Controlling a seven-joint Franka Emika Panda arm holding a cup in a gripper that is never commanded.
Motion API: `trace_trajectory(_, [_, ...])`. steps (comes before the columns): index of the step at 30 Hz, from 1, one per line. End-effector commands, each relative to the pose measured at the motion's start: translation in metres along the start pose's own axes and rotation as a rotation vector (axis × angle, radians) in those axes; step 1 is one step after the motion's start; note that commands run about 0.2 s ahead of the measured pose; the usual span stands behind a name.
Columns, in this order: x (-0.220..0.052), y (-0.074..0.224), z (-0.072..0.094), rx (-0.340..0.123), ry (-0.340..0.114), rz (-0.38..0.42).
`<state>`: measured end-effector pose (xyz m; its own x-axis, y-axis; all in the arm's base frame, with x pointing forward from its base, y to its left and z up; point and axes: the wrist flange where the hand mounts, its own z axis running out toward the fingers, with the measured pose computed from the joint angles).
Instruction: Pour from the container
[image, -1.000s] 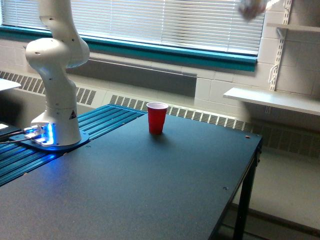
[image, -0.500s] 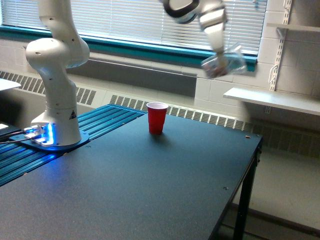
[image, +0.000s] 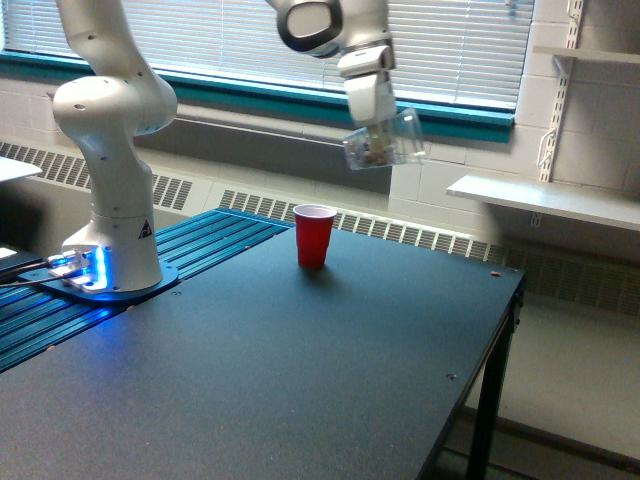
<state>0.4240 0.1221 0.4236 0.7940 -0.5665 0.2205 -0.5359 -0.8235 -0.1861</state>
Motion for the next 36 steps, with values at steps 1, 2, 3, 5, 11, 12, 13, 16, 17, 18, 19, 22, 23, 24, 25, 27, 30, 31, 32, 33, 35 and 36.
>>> trace_trajectory(1, [-0.043, -0.003, 0.0, -0.004, -0.05, -0.074])
trace_trajectory(2, [-0.051, -0.004, 0.0, -0.006, -0.061, -0.087])
trace_trajectory(3, [-0.06, -0.005, 0.001, -0.009, -0.072, -0.102])
trace_trajectory(5, [-0.075, -0.007, 0.001, -0.011, -0.089, -0.129])
trace_trajectory(11, [-0.121, -0.011, -0.005, -0.001, -0.155, -0.199])
trace_trajectory(12, [-0.128, -0.01, -0.006, 0.0, -0.167, -0.207])
trace_trajectory(13, [-0.136, -0.01, -0.007, 0.001, -0.179, -0.218])
trace_trajectory(16, [-0.156, -0.01, -0.011, 0.005, -0.21, -0.242])
trace_trajectory(17, [-0.162, -0.009, -0.012, 0.006, -0.222, -0.251])
trace_trajectory(18, [-0.169, -0.009, -0.014, 0.008, -0.232, -0.261])
trace_trajectory(19, [-0.174, -0.009, -0.015, 0.009, -0.241, -0.27])
trace_trajectory(22, [-0.189, -0.006, -0.017, 0.006, -0.275, -0.285])
trace_trajectory(23, [-0.193, -0.005, -0.018, 0.006, -0.285, -0.289])
trace_trajectory(24, [-0.196, -0.004, -0.018, 0.004, -0.293, -0.29])
trace_trajectory(25, [-0.199, -0.003, -0.019, 0.0, -0.3, -0.287])
trace_trajectory(27, [-0.205, -0.001, -0.019, -0.006, -0.316, -0.288])
trace_trajectory(30, [-0.214, 0.002, -0.017, -0.014, -0.35, -0.29])
trace_trajectory(31, [-0.218, 0.003, -0.016, -0.018, -0.357, -0.296])
trace_trajectory(32, [-0.222, 0.004, -0.015, -0.023, -0.363, -0.305])
trace_trajectory(33, [-0.225, 0.005, -0.014, -0.027, -0.374, -0.309])
trace_trajectory(35, [-0.232, 0.008, -0.011, -0.04, -0.384, -0.32])
trace_trajectory(36, [-0.234, 0.009, -0.01, -0.046, -0.387, -0.327])
